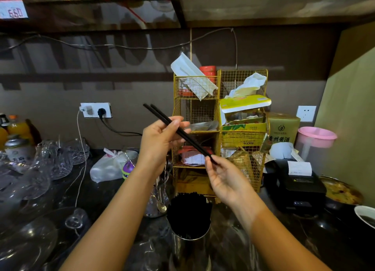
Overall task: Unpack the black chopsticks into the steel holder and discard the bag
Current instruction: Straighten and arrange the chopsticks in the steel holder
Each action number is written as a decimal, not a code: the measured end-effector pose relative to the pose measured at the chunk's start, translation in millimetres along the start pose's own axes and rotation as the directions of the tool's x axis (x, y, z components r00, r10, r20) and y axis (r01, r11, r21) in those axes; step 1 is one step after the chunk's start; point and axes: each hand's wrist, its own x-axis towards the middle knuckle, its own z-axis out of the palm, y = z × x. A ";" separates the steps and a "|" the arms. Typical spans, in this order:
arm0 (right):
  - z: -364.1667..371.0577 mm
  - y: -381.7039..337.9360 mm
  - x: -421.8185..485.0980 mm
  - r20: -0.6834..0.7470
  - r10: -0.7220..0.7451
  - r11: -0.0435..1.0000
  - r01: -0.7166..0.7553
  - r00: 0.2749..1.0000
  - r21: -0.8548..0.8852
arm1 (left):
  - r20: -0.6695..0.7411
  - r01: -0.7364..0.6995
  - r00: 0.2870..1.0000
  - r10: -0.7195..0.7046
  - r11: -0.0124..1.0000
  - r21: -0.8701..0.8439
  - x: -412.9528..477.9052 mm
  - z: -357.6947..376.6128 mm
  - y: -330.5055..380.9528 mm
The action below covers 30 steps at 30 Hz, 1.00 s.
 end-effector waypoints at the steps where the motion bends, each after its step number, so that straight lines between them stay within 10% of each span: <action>1: -2.3 1.7 0.6 0.012 0.017 0.999 -0.017 1.000 -0.035 | 0.011 -0.004 1.000 0.004 1.000 0.024 2.0 0.1 1.6; 4: -7.6 0.3 4.0 0.023 -0.014 0.917 0.022 1.000 -0.398 | 0.093 -0.009 0.996 -0.002 0.993 0.118 4.9 -0.4 12.1; 8: 3.7 -13.6 0.8 0.129 -0.198 0.500 0.213 0.972 -0.840 | 0.195 -0.036 0.981 -0.011 0.971 0.236 6.3 -3.7 19.4; 14: 28.9 -15.6 -10.1 0.608 -0.325 0.160 0.675 0.725 -0.720 | 0.330 0.033 0.926 -0.182 0.911 0.411 -6.0 -6.7 -5.3; 19: 27.1 0.0 -4.1 0.745 -0.255 -0.221 0.713 0.616 -0.665 | 0.372 0.037 0.892 -0.256 0.862 0.505 -23.8 -9.1 -36.9; 30: -28.8 30.6 16.7 0.678 -0.065 -0.543 0.544 0.732 -0.640 | 0.380 -0.110 0.864 -0.330 0.613 0.783 -53.9 -21.6 -86.7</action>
